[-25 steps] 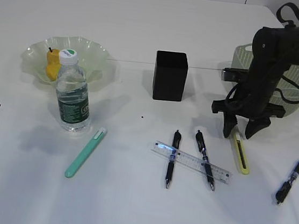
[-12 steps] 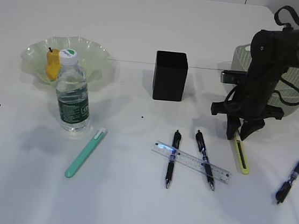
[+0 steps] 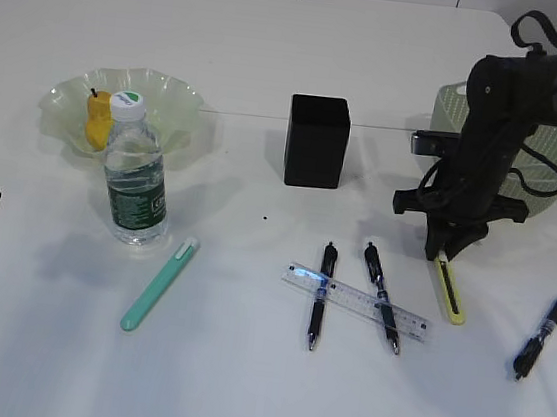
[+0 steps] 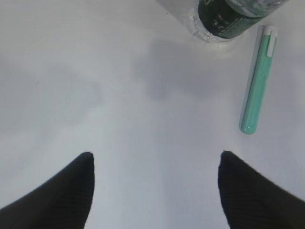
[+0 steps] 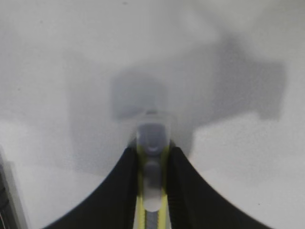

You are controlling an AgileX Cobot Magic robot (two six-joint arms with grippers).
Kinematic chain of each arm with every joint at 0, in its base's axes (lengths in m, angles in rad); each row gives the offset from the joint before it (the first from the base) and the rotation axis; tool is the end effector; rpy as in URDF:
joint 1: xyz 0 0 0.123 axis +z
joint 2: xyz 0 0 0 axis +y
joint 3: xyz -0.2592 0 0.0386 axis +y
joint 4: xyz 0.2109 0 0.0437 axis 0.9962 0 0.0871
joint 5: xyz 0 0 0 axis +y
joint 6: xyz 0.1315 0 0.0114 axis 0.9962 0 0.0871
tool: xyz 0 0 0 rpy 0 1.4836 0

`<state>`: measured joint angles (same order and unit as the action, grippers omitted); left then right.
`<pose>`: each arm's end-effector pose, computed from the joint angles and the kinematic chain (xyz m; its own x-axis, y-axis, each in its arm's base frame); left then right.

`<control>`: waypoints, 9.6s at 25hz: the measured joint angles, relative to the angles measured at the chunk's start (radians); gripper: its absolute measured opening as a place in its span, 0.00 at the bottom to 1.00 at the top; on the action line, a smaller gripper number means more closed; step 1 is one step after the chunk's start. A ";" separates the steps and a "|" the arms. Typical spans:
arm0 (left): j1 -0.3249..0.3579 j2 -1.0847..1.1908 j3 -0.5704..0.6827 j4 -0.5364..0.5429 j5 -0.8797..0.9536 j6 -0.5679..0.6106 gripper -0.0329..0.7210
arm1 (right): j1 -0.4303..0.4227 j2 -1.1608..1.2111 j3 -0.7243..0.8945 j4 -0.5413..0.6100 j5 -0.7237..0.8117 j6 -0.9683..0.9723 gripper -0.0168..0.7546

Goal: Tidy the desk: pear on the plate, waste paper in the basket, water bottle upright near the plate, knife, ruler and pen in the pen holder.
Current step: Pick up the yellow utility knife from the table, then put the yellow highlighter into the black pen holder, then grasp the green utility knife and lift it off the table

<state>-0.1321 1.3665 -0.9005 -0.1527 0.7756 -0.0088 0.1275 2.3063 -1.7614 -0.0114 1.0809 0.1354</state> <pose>0.2430 -0.0465 0.2092 -0.9185 0.0037 -0.3955 0.0663 0.9872 -0.1448 0.4065 0.0508 0.0854 -0.9994 0.0026 -0.0332 0.0028 1.0000 -0.0058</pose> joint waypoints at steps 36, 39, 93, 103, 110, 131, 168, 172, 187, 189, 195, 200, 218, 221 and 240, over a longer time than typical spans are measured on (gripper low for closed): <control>0.000 0.000 0.000 0.000 -0.002 0.000 0.81 | 0.064 -0.543 0.519 0.091 -0.333 -0.195 0.18; 0.000 0.000 0.000 0.000 -0.002 0.000 0.81 | 0.082 -0.545 0.519 0.110 -0.432 -0.220 0.18; 0.000 0.000 0.000 0.000 0.006 0.000 0.80 | 0.120 -0.170 0.267 -0.311 -1.577 0.123 0.18; 0.000 0.000 0.000 0.000 0.006 0.000 0.80 | 0.120 -0.068 0.262 -0.333 -1.648 0.127 0.18; 0.000 0.000 0.000 0.000 0.006 0.000 0.80 | 0.120 -0.037 0.262 -0.360 -1.655 0.130 0.18; 0.000 0.000 0.000 0.000 0.006 0.000 0.80 | 0.120 -0.035 0.262 -0.404 -1.657 0.130 0.38; 0.000 0.000 0.000 0.000 0.022 0.000 0.80 | 0.108 -0.728 0.442 0.067 -0.089 -0.247 0.39; 0.000 0.000 0.000 0.000 0.027 0.009 0.80 | 0.055 -0.818 0.591 0.115 -0.093 -0.247 0.39; -0.232 0.000 0.000 -0.007 0.014 0.031 0.80 | -0.052 -0.909 0.802 0.199 -0.079 -0.251 0.43; -0.282 0.000 0.000 -0.006 -0.008 0.031 0.80 | -0.052 -0.913 0.818 0.199 -0.085 -0.251 0.45; -0.355 0.055 -0.042 -0.005 -0.027 0.022 0.80 | -0.052 -0.913 0.823 0.199 -0.093 -0.247 0.46; -0.373 0.190 -0.149 -0.001 0.039 0.018 0.80 | -0.052 -0.913 0.823 0.198 -0.095 -0.240 0.46; -0.376 0.452 -0.219 -0.005 -0.016 -0.007 0.74 | -0.052 -0.915 0.823 0.191 -0.113 -0.236 0.46; -0.376 0.473 -0.226 -0.005 -0.048 -0.024 0.74 | -0.052 -0.915 0.823 0.191 -0.113 -0.236 0.46; -0.427 0.566 -0.226 0.131 -0.085 -0.190 0.74 | -0.052 -0.915 0.823 0.191 -0.124 -0.236 0.46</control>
<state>-0.5587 1.9322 -1.1260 -0.0218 0.6903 -0.1984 0.0754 1.3916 -0.9389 0.1800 0.9565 -0.1010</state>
